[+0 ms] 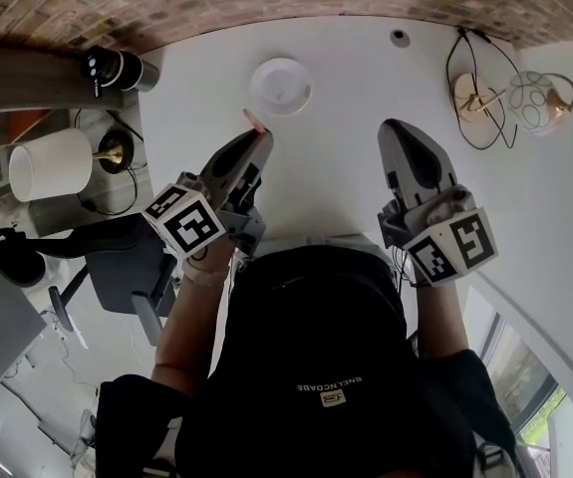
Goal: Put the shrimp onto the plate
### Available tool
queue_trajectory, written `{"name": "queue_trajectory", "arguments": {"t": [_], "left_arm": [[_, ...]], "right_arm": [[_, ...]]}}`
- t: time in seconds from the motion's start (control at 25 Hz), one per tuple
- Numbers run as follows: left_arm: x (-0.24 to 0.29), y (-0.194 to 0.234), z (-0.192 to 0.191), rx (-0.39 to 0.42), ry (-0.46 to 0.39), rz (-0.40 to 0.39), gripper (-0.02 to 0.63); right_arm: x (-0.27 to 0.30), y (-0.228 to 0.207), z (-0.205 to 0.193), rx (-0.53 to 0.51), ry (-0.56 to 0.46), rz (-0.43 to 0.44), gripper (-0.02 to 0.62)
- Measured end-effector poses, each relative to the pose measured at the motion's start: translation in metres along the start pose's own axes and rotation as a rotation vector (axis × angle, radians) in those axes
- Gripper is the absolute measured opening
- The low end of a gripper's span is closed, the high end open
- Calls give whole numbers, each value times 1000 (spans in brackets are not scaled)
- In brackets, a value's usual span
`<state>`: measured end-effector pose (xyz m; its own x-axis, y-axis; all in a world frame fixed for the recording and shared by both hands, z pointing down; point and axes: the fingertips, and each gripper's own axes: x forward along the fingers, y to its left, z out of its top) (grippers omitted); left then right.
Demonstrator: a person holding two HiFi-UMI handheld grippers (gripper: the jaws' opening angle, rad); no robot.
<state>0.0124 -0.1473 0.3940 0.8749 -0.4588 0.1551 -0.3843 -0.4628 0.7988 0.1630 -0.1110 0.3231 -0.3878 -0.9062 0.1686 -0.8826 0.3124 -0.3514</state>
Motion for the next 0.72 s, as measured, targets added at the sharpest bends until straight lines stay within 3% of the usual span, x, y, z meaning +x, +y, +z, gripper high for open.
{"name": "queue_trajectory", "arguments": {"t": [0.32, 0.72], "left_arm": [[24, 45, -4, -43, 46, -14, 38], [54, 120, -26, -98, 126, 60, 37]], "right_arm": [[2, -9, -8, -4, 37, -83, 3], [0, -11, -11, 1, 60, -157, 3]]}}
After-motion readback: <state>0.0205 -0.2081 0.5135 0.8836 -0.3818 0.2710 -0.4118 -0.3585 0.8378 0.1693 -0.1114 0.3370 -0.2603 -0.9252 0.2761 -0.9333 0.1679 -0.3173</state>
